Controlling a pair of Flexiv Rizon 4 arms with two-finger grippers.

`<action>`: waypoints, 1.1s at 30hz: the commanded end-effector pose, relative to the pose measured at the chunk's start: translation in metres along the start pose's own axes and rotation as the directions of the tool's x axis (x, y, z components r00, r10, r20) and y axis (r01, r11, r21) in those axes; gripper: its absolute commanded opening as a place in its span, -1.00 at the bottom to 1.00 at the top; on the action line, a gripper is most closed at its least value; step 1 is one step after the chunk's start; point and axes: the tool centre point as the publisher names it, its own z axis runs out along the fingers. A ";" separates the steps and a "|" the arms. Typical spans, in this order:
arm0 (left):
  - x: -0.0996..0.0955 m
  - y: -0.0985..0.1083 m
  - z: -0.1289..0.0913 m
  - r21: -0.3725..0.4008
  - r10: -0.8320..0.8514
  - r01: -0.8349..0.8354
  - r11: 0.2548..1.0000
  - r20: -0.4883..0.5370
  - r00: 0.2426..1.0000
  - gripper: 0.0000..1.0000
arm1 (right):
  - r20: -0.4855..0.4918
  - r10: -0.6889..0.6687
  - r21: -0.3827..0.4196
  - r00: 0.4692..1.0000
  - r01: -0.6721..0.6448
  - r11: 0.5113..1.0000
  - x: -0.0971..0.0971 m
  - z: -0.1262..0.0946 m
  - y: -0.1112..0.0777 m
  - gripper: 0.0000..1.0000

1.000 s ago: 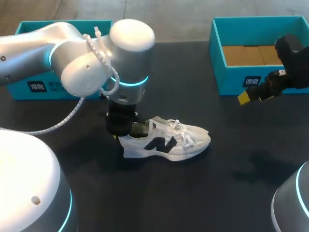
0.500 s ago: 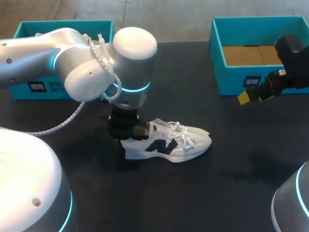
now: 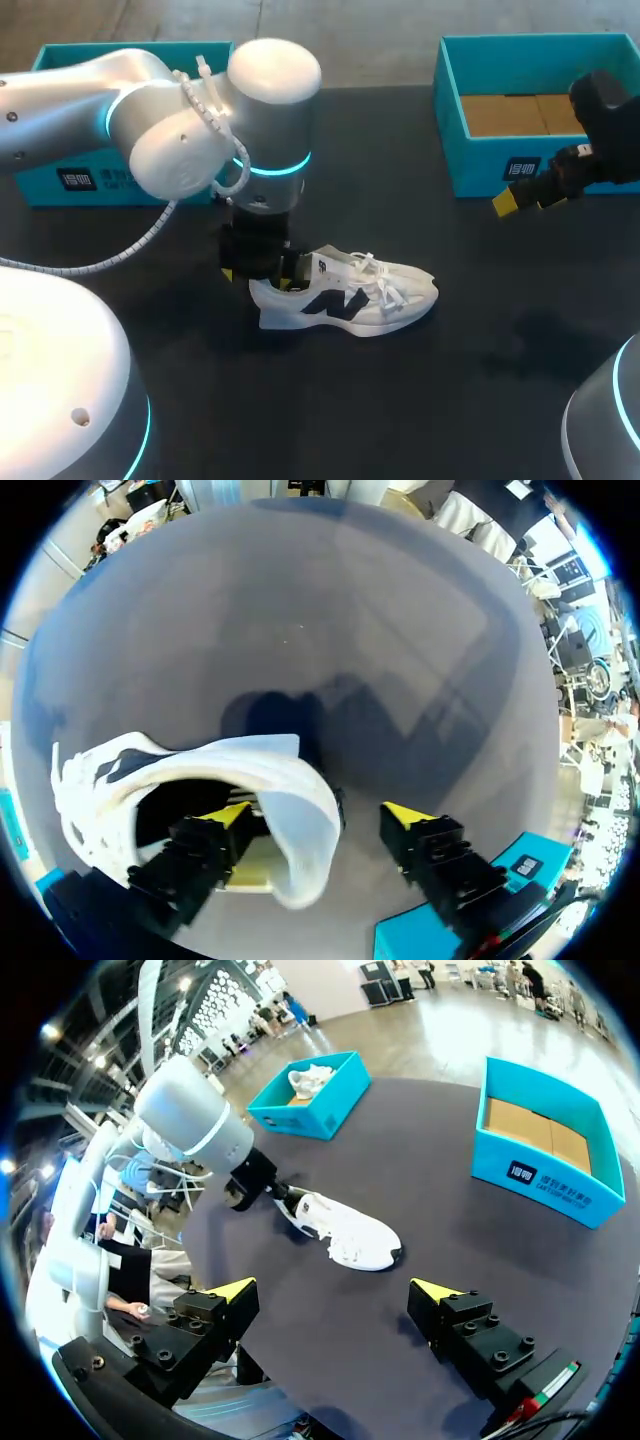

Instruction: Take the shoe out of the shoebox, open the shoe tongue, remove and reinsert the insole, then place the shoe into the shoebox

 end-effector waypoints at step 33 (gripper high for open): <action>0.091 -0.009 -0.061 0.502 -0.753 0.562 0.657 0.412 0.513 1.00 | 0.000 0.000 0.004 1.000 0.000 1.000 0.000 0.002 0.002 1.00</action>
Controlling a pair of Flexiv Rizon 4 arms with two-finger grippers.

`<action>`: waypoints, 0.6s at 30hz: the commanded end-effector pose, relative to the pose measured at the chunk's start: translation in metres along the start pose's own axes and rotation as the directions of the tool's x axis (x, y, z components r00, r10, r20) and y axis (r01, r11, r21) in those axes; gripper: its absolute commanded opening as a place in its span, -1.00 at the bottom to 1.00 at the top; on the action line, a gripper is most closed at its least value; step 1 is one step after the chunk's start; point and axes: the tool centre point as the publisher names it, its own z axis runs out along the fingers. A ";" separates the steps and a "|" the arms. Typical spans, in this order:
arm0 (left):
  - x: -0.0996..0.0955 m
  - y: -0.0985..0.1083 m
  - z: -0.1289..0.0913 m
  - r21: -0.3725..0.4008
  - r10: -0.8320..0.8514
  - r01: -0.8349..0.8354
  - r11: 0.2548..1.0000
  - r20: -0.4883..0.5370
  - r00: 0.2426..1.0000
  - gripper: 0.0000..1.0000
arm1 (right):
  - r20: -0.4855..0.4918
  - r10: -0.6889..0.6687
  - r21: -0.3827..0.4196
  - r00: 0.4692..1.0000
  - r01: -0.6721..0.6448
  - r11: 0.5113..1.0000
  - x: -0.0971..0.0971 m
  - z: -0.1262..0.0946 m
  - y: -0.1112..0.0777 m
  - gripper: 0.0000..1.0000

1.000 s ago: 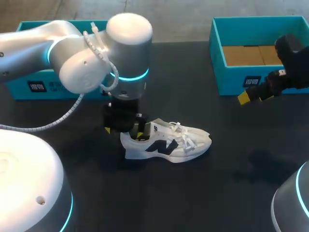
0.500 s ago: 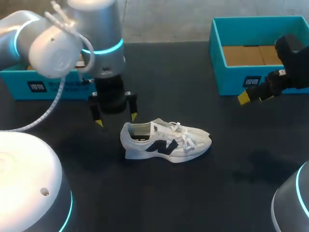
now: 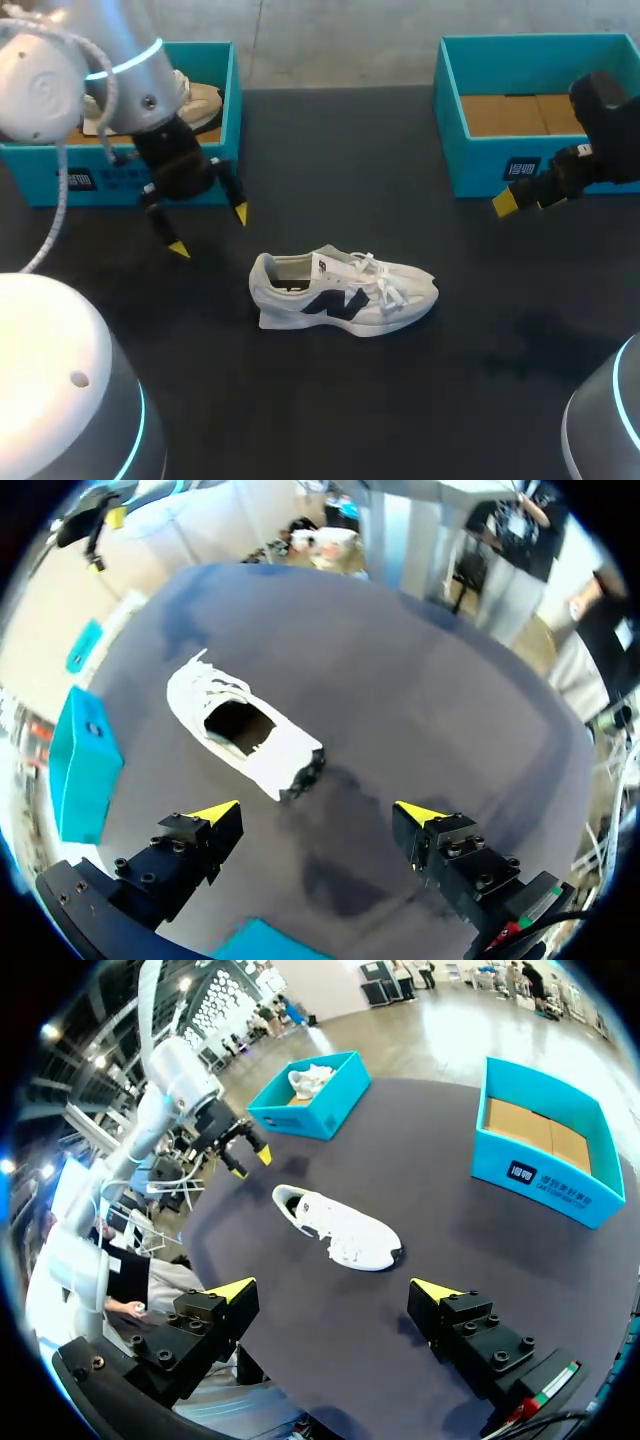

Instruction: Take the shoe out of the shoebox, open the shoe tongue, remove and reinsert the insole, then place the shoe into the shoebox

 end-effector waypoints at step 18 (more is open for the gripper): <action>0.080 0.005 0.008 0.189 -0.367 0.319 0.929 0.344 0.865 1.00 | 0.000 0.001 0.004 1.000 -0.001 1.000 0.000 0.002 0.002 1.00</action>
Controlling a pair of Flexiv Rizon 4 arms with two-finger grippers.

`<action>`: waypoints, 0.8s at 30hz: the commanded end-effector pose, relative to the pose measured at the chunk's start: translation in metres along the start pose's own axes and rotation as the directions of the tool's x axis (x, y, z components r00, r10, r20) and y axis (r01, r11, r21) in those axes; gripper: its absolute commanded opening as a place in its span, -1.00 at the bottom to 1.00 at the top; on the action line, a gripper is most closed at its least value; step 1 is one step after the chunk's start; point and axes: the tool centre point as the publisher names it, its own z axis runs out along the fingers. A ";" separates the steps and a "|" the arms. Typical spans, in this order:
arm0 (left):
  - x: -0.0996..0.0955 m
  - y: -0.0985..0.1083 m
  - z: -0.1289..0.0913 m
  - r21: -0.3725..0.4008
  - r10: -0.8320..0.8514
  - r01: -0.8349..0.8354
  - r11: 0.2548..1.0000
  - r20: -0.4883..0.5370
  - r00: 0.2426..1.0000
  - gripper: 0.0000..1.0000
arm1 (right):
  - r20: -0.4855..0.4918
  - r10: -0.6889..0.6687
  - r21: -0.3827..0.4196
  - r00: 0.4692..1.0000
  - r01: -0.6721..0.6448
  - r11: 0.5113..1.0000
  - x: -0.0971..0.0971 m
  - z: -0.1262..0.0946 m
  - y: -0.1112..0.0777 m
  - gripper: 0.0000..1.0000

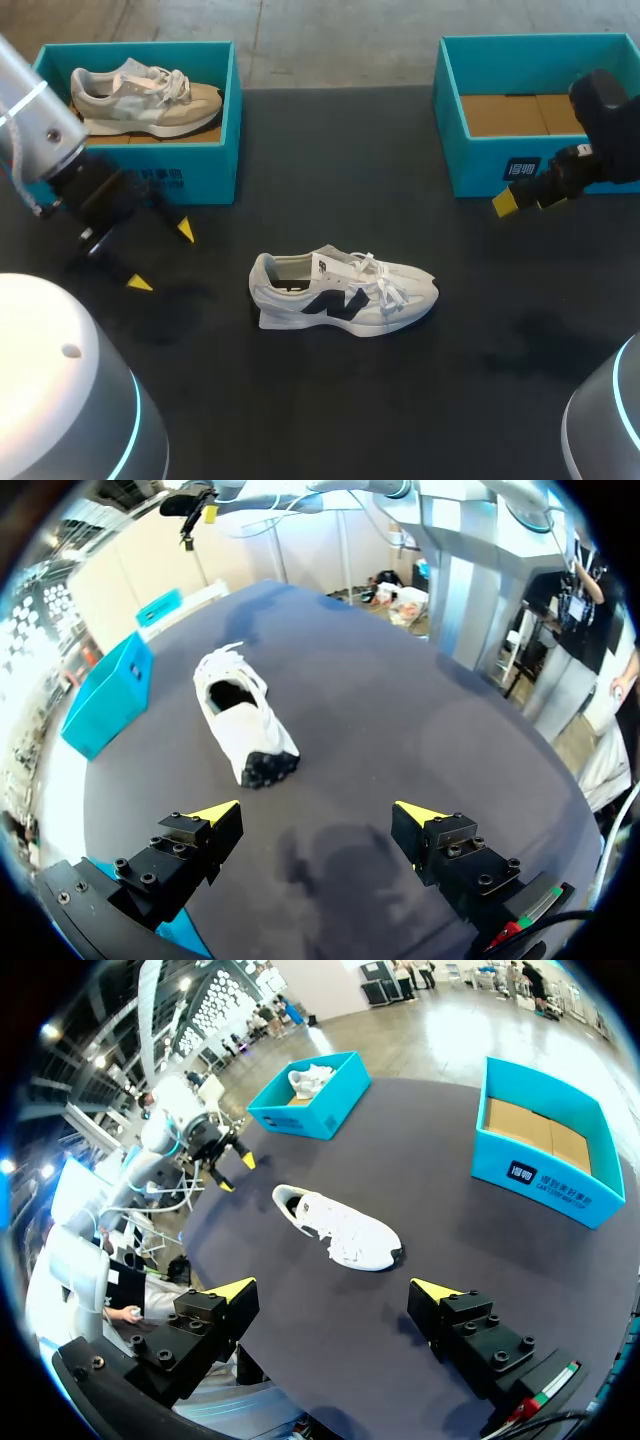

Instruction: Take the shoe out of the shoebox, open the shoe tongue, remove and reinsert the insole, then place the shoe into the shoebox

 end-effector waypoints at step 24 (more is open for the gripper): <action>0.012 -0.001 0.000 0.000 -0.015 0.015 1.000 0.195 0.981 1.00 | 0.000 0.001 0.004 1.000 -0.001 1.000 0.000 0.002 0.002 1.00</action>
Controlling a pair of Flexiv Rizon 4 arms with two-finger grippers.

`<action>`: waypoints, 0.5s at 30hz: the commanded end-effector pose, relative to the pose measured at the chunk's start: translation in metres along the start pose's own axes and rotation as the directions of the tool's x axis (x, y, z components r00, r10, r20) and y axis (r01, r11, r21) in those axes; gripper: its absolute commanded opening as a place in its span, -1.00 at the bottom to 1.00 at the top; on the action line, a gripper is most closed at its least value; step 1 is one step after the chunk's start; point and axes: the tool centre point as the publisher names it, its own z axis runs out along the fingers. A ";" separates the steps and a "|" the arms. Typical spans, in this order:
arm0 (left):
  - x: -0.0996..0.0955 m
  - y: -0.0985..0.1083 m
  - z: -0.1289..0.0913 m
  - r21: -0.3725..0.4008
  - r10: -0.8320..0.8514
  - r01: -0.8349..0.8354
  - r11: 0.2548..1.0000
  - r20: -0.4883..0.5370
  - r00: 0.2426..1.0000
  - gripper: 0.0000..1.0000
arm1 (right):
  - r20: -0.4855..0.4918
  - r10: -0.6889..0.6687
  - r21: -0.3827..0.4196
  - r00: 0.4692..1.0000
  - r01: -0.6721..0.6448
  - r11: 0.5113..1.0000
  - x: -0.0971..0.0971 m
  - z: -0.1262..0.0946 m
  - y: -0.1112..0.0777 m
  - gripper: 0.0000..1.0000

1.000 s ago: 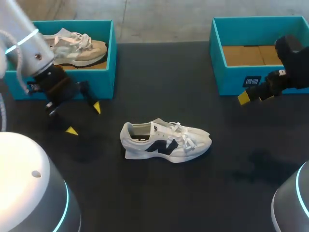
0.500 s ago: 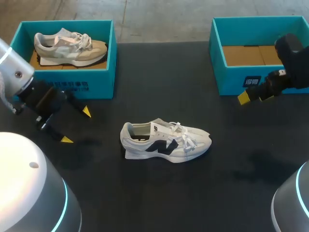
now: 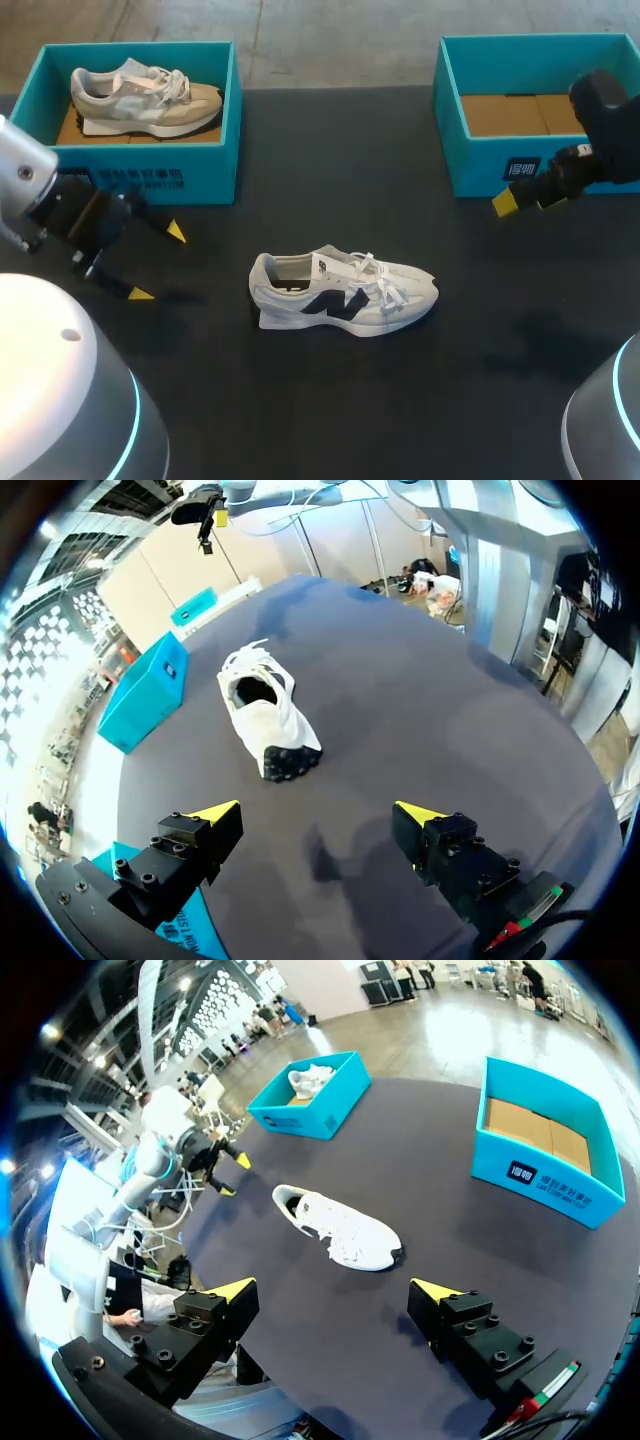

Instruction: Take the shoe out of the shoebox, open the shoe tongue, remove and reinsert the insole, then place the shoe into the shoebox

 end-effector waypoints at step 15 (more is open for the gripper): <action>0.033 0.022 0.010 0.305 -0.200 0.191 0.933 -0.002 0.980 1.00 | 0.000 0.001 0.004 1.000 -0.001 1.000 0.000 0.002 0.002 1.00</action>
